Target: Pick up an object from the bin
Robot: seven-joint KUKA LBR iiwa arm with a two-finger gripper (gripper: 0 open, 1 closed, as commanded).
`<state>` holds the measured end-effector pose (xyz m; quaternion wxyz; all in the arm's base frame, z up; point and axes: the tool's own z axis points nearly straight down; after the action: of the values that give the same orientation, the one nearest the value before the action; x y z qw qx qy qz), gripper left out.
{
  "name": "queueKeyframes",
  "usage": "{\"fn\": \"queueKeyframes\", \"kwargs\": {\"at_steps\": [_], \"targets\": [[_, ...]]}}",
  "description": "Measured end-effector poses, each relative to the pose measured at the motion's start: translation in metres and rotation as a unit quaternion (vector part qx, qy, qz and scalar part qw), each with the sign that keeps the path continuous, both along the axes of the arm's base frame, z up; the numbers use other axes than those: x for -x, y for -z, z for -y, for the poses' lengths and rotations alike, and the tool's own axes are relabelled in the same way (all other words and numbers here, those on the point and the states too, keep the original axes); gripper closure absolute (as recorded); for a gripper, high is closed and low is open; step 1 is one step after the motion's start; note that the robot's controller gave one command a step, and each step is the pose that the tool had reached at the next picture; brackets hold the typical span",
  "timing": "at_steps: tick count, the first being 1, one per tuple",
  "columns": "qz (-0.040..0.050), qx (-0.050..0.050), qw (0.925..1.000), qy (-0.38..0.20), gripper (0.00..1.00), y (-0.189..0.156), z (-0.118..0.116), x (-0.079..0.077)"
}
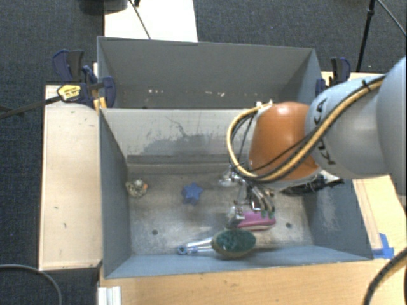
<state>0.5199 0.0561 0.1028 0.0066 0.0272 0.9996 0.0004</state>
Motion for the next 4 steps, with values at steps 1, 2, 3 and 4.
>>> {"fn": "queueKeyframes", "kwargs": {"at_steps": [1,2,3,4], "targets": [[0.0066,-0.001,0.9985,0.054,0.00,-0.020,0.059,0.033],[-0.0035,0.000,0.9993,0.037,0.00,0.032,0.118,0.036],[0.0043,0.002,0.9916,-0.129,0.00,0.029,0.108,0.037],[0.0043,0.002,0.9919,-0.127,1.00,0.028,0.108,0.038]]}}
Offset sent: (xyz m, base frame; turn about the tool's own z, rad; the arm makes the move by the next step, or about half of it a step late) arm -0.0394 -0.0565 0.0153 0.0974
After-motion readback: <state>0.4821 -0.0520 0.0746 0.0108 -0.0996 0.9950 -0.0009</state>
